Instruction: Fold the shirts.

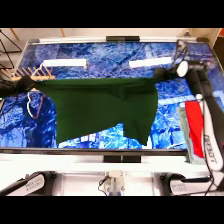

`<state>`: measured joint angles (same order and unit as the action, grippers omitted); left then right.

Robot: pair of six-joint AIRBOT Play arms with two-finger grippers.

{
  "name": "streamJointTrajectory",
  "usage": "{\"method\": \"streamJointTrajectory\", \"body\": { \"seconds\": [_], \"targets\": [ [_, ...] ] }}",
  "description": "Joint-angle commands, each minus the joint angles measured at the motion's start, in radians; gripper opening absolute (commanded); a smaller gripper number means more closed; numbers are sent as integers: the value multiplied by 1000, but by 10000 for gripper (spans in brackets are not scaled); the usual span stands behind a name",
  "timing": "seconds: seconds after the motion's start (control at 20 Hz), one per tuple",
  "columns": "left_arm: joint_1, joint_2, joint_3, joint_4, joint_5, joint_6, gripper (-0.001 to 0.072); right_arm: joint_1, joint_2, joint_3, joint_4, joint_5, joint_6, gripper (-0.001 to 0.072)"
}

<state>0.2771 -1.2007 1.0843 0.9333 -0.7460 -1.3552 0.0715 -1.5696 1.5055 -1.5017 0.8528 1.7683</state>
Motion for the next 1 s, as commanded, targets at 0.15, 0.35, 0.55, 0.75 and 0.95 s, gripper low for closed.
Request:
{"method": "streamJointTrajectory", "body": {
  "seconds": [0.15,0.35,0.55,0.75,0.95],
  "targets": [
    [-59,-200,5,-63,-128,-4,357,-2,-135,-5,250,5,15,96],
    [53,-192,133,-40,-489,-16,611,-80,-13,-2,213,117,-73,580],
    [171,-140,56,156,-818,-46,613,-212,73,-3,104,457,-186,578],
    [187,-23,-319,106,-655,-19,614,-277,72,-42,127,615,-245,489],
    [188,-10,-521,0,-523,47,613,-267,72,-70,155,597,-253,490]
  ]
}}
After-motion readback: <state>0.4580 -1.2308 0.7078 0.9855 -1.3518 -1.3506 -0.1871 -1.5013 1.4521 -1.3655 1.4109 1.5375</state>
